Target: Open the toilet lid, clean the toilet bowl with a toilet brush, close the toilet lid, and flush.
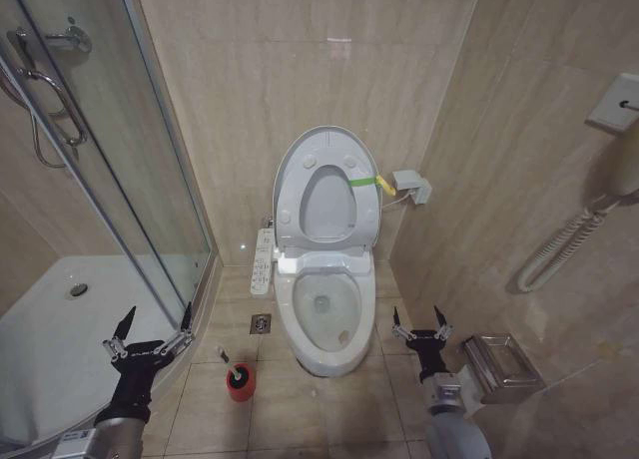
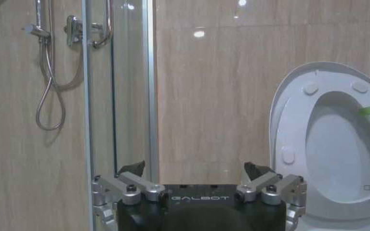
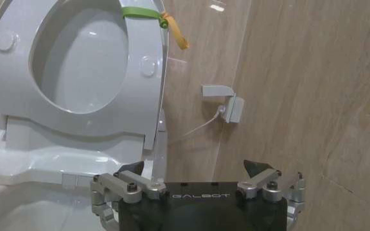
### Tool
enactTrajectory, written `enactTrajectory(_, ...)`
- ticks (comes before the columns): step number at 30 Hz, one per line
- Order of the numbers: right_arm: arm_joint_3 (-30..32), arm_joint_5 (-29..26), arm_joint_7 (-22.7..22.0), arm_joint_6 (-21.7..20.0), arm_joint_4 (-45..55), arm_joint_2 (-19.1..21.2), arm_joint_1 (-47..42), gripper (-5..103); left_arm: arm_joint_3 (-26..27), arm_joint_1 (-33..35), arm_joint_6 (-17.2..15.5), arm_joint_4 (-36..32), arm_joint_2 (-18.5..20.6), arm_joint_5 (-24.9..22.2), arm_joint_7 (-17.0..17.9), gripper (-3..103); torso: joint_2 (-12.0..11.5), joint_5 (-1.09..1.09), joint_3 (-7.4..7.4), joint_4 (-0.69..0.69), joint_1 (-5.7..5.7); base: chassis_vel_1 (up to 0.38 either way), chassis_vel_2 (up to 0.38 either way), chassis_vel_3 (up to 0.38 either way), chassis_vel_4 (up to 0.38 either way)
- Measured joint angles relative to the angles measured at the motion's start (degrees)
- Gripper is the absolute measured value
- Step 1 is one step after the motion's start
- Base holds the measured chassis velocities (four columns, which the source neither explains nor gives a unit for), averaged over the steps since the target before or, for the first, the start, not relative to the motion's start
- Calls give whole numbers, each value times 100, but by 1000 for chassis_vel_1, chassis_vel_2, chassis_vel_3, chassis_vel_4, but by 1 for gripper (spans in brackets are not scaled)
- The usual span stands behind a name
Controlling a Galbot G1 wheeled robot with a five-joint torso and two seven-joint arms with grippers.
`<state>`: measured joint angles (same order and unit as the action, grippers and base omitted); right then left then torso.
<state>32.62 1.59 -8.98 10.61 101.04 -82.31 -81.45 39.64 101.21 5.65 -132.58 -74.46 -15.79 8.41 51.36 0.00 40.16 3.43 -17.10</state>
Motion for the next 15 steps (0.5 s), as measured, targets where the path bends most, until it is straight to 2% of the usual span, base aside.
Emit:
enactTrajectory(6, 51, -181, 9, -42, 326, 17, -72, 100, 0, 0, 0, 0, 0, 0, 0, 100, 0, 0, 0, 0, 0, 0, 0, 0, 0)
enactTrajectory(15, 176, -464, -71, -314, 983, 78, -318, 100, 0, 0, 0, 0, 0, 0, 0, 100, 0, 0, 0, 0, 0, 0, 0, 0, 0)
